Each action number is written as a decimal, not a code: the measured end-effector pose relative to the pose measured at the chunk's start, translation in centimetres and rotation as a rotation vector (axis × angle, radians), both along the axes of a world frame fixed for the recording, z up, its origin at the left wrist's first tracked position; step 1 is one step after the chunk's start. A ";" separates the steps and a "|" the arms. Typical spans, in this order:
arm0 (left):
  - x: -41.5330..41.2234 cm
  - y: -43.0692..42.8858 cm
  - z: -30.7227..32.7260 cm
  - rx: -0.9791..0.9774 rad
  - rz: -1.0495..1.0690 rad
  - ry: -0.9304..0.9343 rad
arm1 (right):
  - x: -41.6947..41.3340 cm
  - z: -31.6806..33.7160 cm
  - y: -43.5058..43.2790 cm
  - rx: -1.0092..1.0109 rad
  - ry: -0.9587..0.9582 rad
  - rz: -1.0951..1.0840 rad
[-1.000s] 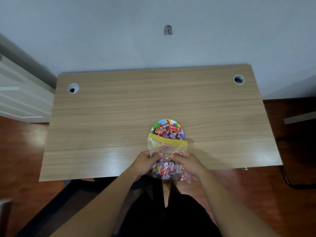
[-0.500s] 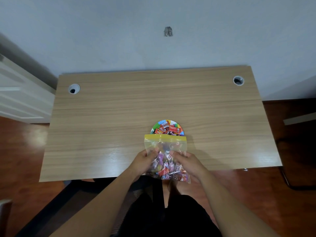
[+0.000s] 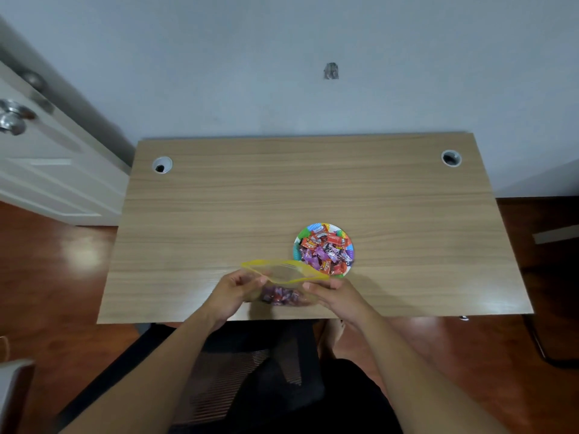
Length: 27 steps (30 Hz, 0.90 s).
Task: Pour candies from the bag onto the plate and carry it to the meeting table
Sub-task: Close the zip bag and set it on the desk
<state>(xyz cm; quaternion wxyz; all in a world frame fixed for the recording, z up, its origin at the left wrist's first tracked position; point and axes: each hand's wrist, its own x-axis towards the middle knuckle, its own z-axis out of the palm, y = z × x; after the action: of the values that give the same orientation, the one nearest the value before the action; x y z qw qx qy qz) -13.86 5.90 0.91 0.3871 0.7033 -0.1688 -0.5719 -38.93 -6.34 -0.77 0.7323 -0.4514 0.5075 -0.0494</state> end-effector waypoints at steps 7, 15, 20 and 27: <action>3.6 2.1 1.0 -0.125 -0.010 -0.150 | 2.4 0.5 1.1 -0.179 0.099 0.051; 6.9 3.2 2.4 -0.218 -0.038 -0.195 | 3.5 2.5 -0.2 -0.366 0.192 0.226; 8.4 3.4 3.3 -0.236 -0.113 -0.216 | 5.0 4.6 -0.4 -0.415 0.142 0.288; 9.2 3.6 5.1 -0.329 -0.049 -0.273 | 7.9 6.8 -0.6 -0.656 0.212 0.370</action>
<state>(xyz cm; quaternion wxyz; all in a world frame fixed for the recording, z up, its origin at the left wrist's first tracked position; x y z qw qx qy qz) -4.66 9.45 6.00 0.4562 0.6972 -0.3280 -0.4451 -30.99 -6.92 6.02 0.4893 -0.7479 0.4476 -0.0291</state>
